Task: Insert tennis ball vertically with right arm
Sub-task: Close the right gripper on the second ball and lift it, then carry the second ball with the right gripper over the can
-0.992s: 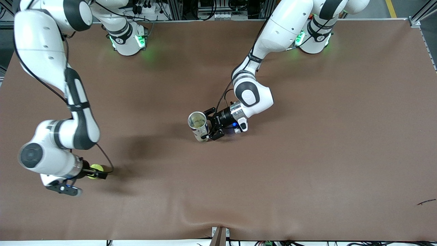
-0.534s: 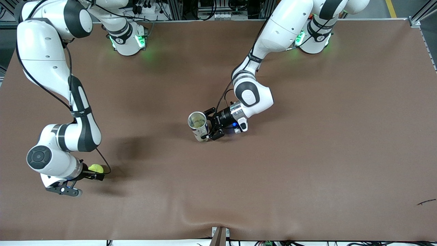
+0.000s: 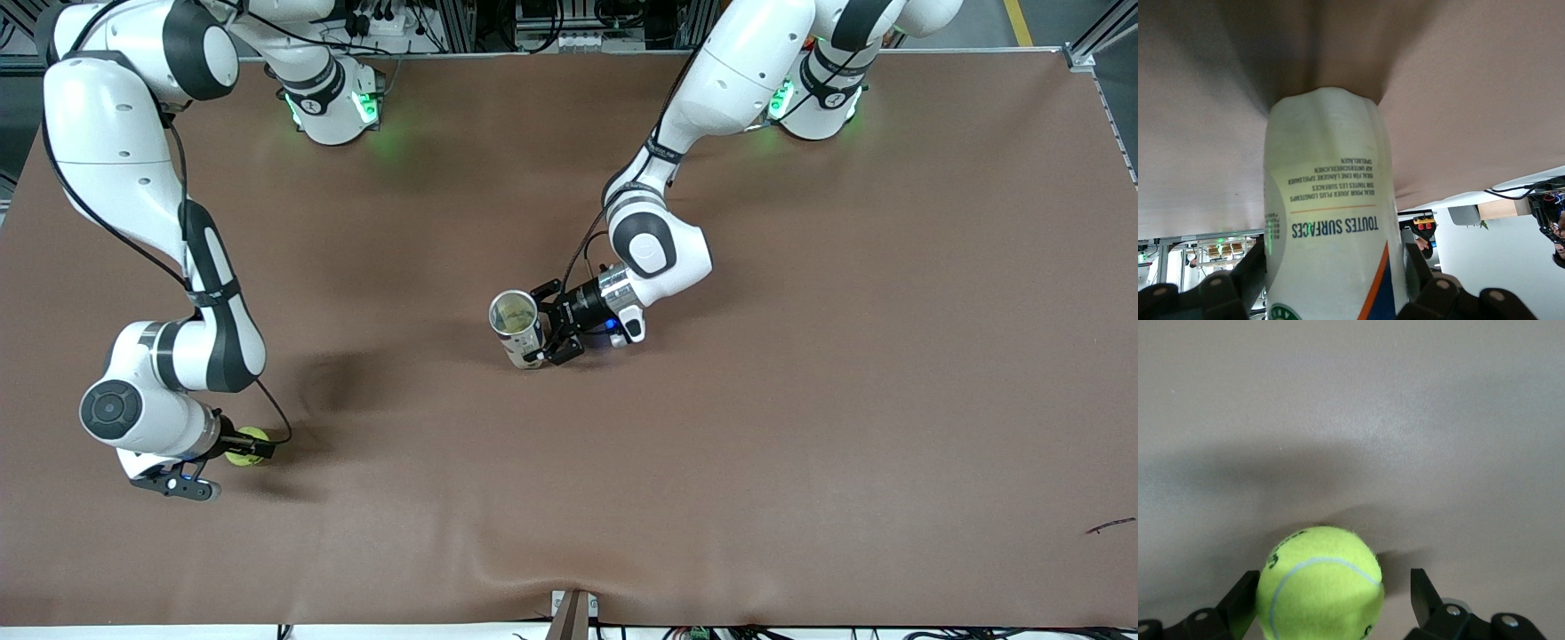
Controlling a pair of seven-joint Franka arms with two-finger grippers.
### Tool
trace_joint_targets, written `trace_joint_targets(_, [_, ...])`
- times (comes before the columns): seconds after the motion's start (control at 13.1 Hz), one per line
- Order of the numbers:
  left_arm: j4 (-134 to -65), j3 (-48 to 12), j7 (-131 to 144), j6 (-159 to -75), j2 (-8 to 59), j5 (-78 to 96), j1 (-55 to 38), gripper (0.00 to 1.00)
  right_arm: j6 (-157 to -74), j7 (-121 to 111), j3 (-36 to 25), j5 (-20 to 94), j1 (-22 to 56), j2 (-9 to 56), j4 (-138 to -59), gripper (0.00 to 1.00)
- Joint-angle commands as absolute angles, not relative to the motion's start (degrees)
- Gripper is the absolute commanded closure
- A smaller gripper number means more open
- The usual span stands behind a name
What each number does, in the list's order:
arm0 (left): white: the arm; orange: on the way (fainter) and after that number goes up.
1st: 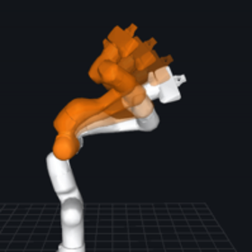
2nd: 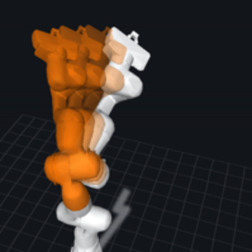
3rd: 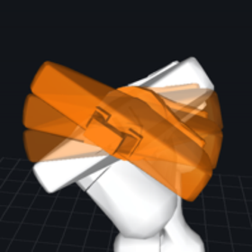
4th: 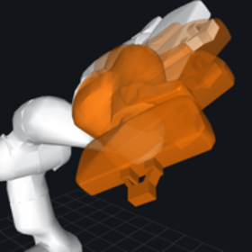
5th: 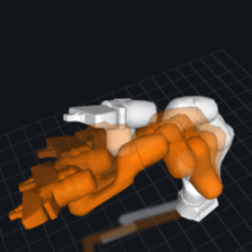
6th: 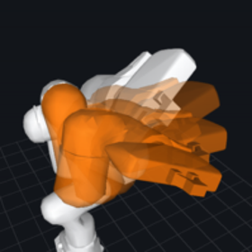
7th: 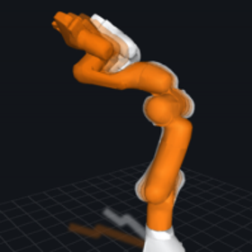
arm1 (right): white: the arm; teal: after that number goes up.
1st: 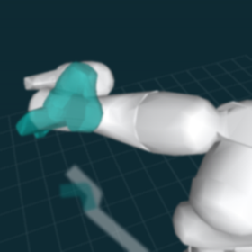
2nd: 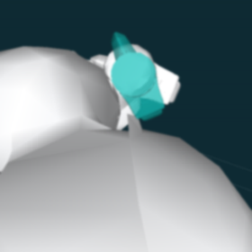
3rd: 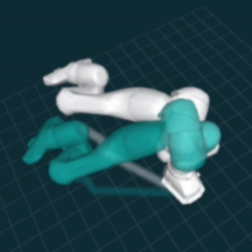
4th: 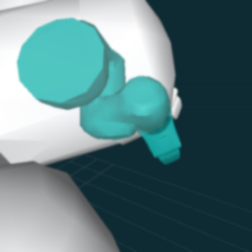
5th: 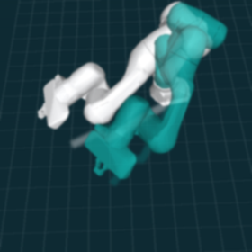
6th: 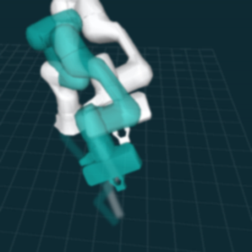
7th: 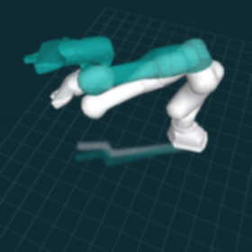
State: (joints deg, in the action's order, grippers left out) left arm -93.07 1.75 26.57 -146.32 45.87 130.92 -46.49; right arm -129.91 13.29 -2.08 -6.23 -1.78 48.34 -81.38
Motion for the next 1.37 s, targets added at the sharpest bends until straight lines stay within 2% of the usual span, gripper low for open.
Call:
trace_joint_targets(0.0, [-93.3, 1.8, 25.4, -147.0, 45.1, 131.6, -46.8, 0.12, -130.2, 14.3, -1.0, -6.2, -2.5, 47.4, -82.2, 0.59])
trace_joint_targets(0.23, [-93.3, 1.8, 25.4, -147.0, 45.3, 131.5, -46.8, 0.12, -129.1, 14.9, -0.3, -6.1, -1.6, 44.8, -82.0, 0.60])
trace_joint_targets(0.53, [-93.3, 1.8, 24.6, -147.0, 45.1, 131.7, -46.8, 0.12, -115.9, 24.9, 6.6, -6.0, 1.6, 36.6, -80.8, 0.60])
trace_joint_targets(0.84, [-93.3, 1.8, 24.5, -147.0, 45.3, 131.7, -46.8, 0.12, -104.0, 44.1, 12.1, -6.0, 11.0, 28.6, -80.8, 0.59])
trace_joint_targets(0.99, [-93.3, 1.8, 24.5, -147.0, 45.2, 131.7, -46.8, 0.12, -101.9, 53.8, 14.2, -5.9, 15.6, 27.0, -80.7, 0.60])
trace_joint_targets(1.22, [-93.3, 1.8, 24.5, -147.0, 45.1, 131.7, -46.8, 0.12, -102.4, 66.6, 21.2, -4.8, 16.6, 27.2, -80.7, 0.59])
trace_joint_targets(1.3, [-93.3, 1.8, 24.5, -147.0, 45.1, 131.7, -46.8, 0.12, -102.5, 68.4, 21.4, -3.1, 17.0, 27.3, -80.7, 0.59])
